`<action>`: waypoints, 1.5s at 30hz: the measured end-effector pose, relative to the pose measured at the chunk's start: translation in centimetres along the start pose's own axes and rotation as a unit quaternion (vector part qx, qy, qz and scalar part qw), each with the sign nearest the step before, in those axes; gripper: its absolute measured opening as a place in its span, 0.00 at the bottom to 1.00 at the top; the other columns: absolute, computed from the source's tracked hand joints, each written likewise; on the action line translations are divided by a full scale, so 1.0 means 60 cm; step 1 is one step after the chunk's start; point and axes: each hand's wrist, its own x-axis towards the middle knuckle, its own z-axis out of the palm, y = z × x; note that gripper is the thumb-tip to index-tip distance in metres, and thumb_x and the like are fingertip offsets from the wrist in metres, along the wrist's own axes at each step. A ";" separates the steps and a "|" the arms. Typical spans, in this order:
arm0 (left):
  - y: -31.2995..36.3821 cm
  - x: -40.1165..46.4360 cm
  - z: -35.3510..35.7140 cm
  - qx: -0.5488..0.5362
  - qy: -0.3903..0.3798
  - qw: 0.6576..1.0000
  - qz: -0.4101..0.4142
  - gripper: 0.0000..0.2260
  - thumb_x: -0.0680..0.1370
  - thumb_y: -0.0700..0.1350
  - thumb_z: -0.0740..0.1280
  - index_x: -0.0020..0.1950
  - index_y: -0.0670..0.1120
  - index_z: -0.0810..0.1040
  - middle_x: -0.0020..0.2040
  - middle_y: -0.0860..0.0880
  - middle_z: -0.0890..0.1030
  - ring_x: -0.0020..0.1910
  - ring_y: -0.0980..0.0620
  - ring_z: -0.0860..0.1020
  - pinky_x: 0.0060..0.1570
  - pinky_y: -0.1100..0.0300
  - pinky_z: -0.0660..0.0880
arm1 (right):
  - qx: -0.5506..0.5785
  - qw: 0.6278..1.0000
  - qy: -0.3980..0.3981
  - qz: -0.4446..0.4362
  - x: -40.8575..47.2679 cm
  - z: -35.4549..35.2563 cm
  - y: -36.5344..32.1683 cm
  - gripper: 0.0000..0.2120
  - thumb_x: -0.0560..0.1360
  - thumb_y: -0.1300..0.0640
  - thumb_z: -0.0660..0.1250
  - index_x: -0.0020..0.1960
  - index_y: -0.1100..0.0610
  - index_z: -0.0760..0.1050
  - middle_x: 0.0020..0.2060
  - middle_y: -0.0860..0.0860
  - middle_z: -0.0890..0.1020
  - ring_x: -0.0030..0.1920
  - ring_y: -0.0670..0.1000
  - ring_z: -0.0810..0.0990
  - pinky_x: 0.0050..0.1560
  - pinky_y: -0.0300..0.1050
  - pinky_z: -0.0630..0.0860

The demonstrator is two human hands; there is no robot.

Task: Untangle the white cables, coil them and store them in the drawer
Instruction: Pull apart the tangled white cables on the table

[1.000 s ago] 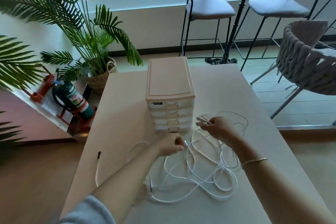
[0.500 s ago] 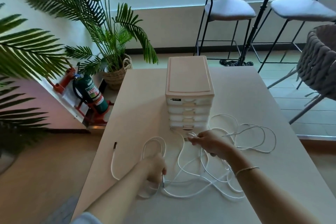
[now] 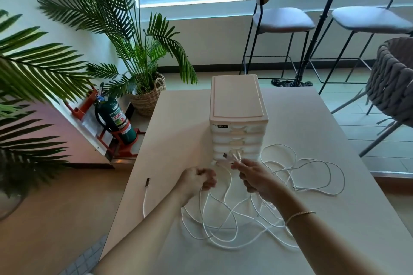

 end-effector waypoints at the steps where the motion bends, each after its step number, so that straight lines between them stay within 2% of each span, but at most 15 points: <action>1: 0.008 -0.001 0.009 -0.035 0.015 0.999 -0.009 0.10 0.80 0.41 0.60 0.41 0.43 0.76 0.29 0.52 0.82 0.29 0.58 0.80 0.36 0.65 0.76 | 0.015 1.000 0.001 -0.008 0.002 0.006 -0.001 0.10 0.81 0.54 0.57 0.44 0.56 0.72 0.26 0.49 0.62 0.20 0.43 0.58 0.20 0.34 0.56; 6: 0.036 -0.006 0.045 -0.191 0.023 0.981 -0.033 0.14 0.82 0.48 0.55 0.47 0.45 0.78 0.39 0.48 0.82 0.36 0.54 0.79 0.36 0.61 0.76 | 0.023 0.999 -0.004 -0.049 0.011 0.041 -0.001 0.11 0.80 0.60 0.57 0.40 0.56 0.71 0.29 0.51 0.72 0.25 0.45 0.69 0.26 0.36 0.67; 9: 0.046 -0.012 0.068 -0.243 -0.009 0.969 -0.028 0.15 0.83 0.47 0.52 0.49 0.45 0.77 0.33 0.50 0.81 0.28 0.56 0.77 0.28 0.64 0.73 | 0.021 0.998 -0.014 -0.055 0.010 0.061 0.000 0.12 0.81 0.57 0.57 0.40 0.56 0.72 0.30 0.52 0.77 0.28 0.47 0.75 0.31 0.38 0.69; 12: 0.050 -0.017 0.078 -0.224 0.000 0.974 -0.043 0.16 0.83 0.49 0.51 0.45 0.46 0.75 0.27 0.50 0.76 0.21 0.56 0.73 0.20 0.67 0.67 | 0.013 0.998 -0.021 -0.051 0.009 0.075 -0.002 0.12 0.81 0.55 0.56 0.40 0.56 0.72 0.28 0.52 0.76 0.26 0.47 0.74 0.29 0.39 0.71; 16: 0.050 -0.012 0.071 -0.202 0.020 0.978 -0.042 0.17 0.82 0.54 0.53 0.45 0.48 0.77 0.34 0.48 0.74 0.28 0.52 0.71 0.25 0.64 0.65 | 0.036 0.996 -0.074 -0.024 0.000 0.078 -0.011 0.12 0.82 0.57 0.54 0.42 0.58 0.69 0.28 0.53 0.72 0.22 0.47 0.72 0.26 0.40 0.73; 18: 0.054 -0.015 0.068 -0.206 0.003 0.978 -0.042 0.18 0.81 0.57 0.51 0.45 0.48 0.75 0.28 0.50 0.73 0.22 0.54 0.69 0.21 0.67 0.62 | 0.062 0.993 -0.102 -0.022 -0.004 0.078 -0.018 0.12 0.82 0.57 0.53 0.42 0.59 0.68 0.28 0.53 0.70 0.22 0.47 0.71 0.25 0.40 0.73; 21: 0.055 -0.026 0.067 -0.201 -0.064 0.977 -0.044 0.21 0.81 0.59 0.49 0.46 0.49 0.76 0.24 0.54 0.76 0.22 0.59 0.73 0.27 0.64 0.71 | 0.110 0.991 -0.074 -0.017 -0.005 0.078 -0.032 0.13 0.82 0.55 0.54 0.42 0.58 0.69 0.26 0.54 0.71 0.21 0.47 0.72 0.22 0.39 0.73; 24: 0.037 -0.038 0.066 -0.167 -0.131 0.977 -0.027 0.18 0.81 0.57 0.53 0.53 0.49 0.77 0.39 0.52 0.83 0.38 0.56 0.81 0.47 0.58 0.75 | 0.119 0.993 -0.012 -0.013 0.003 0.067 -0.043 0.11 0.82 0.55 0.54 0.42 0.56 0.69 0.26 0.52 0.72 0.22 0.47 0.72 0.21 0.38 0.71; 27: 0.025 -0.043 0.066 -0.121 -0.157 0.980 0.011 0.06 0.76 0.44 0.67 0.50 0.45 0.74 0.40 0.49 0.78 0.36 0.56 0.78 0.46 0.60 0.75 | 0.182 0.983 -0.001 -0.031 0.011 0.054 -0.055 0.10 0.82 0.57 0.53 0.42 0.55 0.66 0.25 0.49 0.69 0.18 0.45 0.65 0.17 0.34 0.63; 30: 0.023 -0.044 0.074 -0.043 -0.155 0.986 0.032 0.10 0.75 0.33 0.65 0.50 0.47 0.75 0.35 0.51 0.75 0.33 0.58 0.77 0.46 0.63 0.76 | 0.180 0.981 0.020 -0.069 0.014 0.044 -0.074 0.11 0.82 0.56 0.52 0.42 0.54 0.65 0.21 0.46 0.65 0.17 0.42 0.59 0.16 0.33 0.56; 34: 0.003 -0.046 0.075 0.139 -0.153 0.977 0.054 0.08 0.77 0.39 0.65 0.47 0.52 0.78 0.33 0.55 0.76 0.32 0.63 0.74 0.42 0.70 0.70 | 0.121 0.982 0.092 -0.116 0.020 0.011 -0.102 0.12 0.82 0.56 0.51 0.40 0.53 0.66 0.27 0.48 0.63 0.18 0.41 0.59 0.19 0.35 0.57; 37: -0.029 -0.041 0.060 0.206 -0.104 0.971 0.063 0.09 0.76 0.42 0.66 0.43 0.57 0.78 0.37 0.55 0.77 0.39 0.61 0.75 0.48 0.67 0.69 | 0.104 0.973 0.146 -0.145 0.024 -0.025 -0.117 0.13 0.82 0.56 0.52 0.40 0.52 0.66 0.27 0.49 0.64 0.17 0.40 0.59 0.18 0.35 0.57; 39: -0.042 -0.038 0.050 0.242 -0.057 0.966 0.070 0.07 0.75 0.43 0.66 0.43 0.55 0.79 0.37 0.60 0.79 0.39 0.66 0.75 0.48 0.70 0.69 | 0.094 0.968 0.173 -0.153 0.026 -0.043 -0.122 0.13 0.82 0.57 0.52 0.39 0.52 0.66 0.27 0.49 0.64 0.16 0.40 0.59 0.17 0.34 0.57; 42: -0.051 -0.033 0.041 0.277 0.001 0.959 0.067 0.10 0.74 0.40 0.68 0.38 0.56 0.79 0.27 0.67 0.77 0.30 0.73 0.74 0.40 0.76 0.67 | 0.062 0.966 0.194 -0.159 0.027 -0.054 -0.124 0.13 0.81 0.58 0.52 0.39 0.52 0.67 0.28 0.50 0.65 0.17 0.41 0.60 0.17 0.34 0.57; 45: -0.048 -0.026 0.032 0.301 0.028 0.950 0.084 0.05 0.74 0.43 0.69 0.46 0.45 0.84 0.34 0.58 0.80 0.27 0.74 0.72 0.34 0.79 0.64 | 0.016 0.964 0.208 -0.166 0.029 -0.060 -0.125 0.13 0.81 0.57 0.53 0.39 0.51 0.68 0.28 0.50 0.67 0.22 0.45 0.62 0.18 0.36 0.59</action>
